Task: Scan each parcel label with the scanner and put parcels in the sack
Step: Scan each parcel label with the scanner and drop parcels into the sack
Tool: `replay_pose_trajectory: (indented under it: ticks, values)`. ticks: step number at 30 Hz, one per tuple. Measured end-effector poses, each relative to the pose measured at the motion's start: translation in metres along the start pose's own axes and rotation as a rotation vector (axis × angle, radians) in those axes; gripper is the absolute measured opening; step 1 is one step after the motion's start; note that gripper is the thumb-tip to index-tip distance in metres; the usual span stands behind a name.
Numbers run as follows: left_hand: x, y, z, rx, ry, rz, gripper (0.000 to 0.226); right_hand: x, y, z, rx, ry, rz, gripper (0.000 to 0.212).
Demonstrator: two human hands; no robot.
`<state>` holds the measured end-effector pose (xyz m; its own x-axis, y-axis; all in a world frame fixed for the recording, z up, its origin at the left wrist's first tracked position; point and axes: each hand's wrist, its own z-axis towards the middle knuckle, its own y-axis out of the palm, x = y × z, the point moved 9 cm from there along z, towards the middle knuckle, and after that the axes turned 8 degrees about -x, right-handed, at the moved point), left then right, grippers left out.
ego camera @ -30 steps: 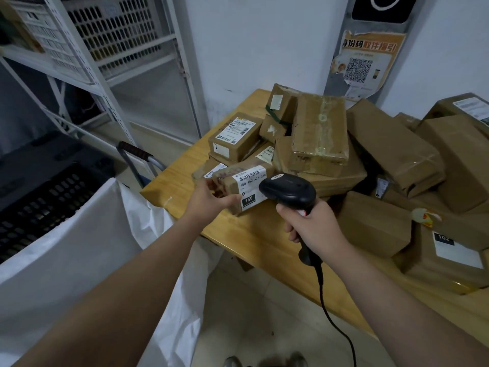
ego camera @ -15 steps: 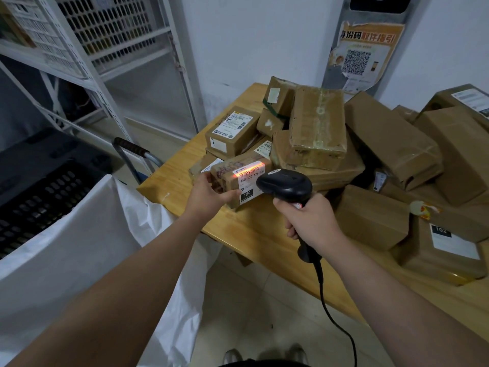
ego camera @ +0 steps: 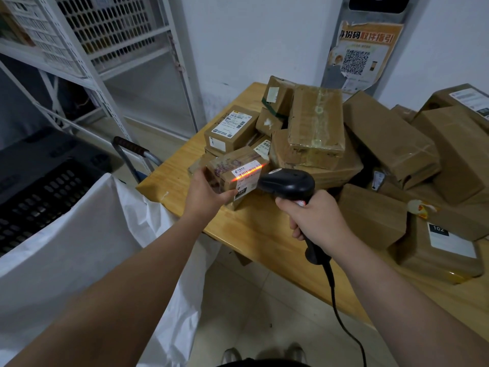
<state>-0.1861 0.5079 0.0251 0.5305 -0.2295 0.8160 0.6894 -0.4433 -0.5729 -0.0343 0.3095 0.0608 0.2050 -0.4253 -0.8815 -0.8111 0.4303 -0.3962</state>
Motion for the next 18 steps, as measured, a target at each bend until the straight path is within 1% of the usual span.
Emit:
replay_pose_trajectory:
  ticks: [3, 6, 9, 12, 15, 18]
  values:
    - [0.003, -0.001, 0.000, 0.033, 0.049, 0.084, 0.088, -0.007, -0.008, -0.002, 0.016, -0.018, -0.027, 0.033]
    - [0.005, 0.001, -0.002, 0.037, 0.078, 0.102, 0.090, -0.005, -0.011, -0.003, 0.023, -0.027, -0.029, 0.034]
    - [0.004, 0.003, -0.002, 0.023, 0.062, 0.048, 0.088, 0.007, -0.008, -0.006, 0.066, -0.035, 0.011, 0.027]
    - [0.003, 0.008, -0.004, -0.020, 0.027, -0.053, 0.081, 0.026, 0.000, -0.011, 0.118, -0.042, 0.116, 0.019]
    - [0.005, 0.013, -0.008, -0.034, 0.014, -0.107, 0.074, 0.040, 0.007, -0.013, 0.141, -0.043, 0.194, 0.020]
    - [0.004, 0.015, -0.008, -0.036, 0.006, -0.125, 0.069, 0.045, 0.011, -0.014, 0.150, -0.062, 0.209, 0.022]
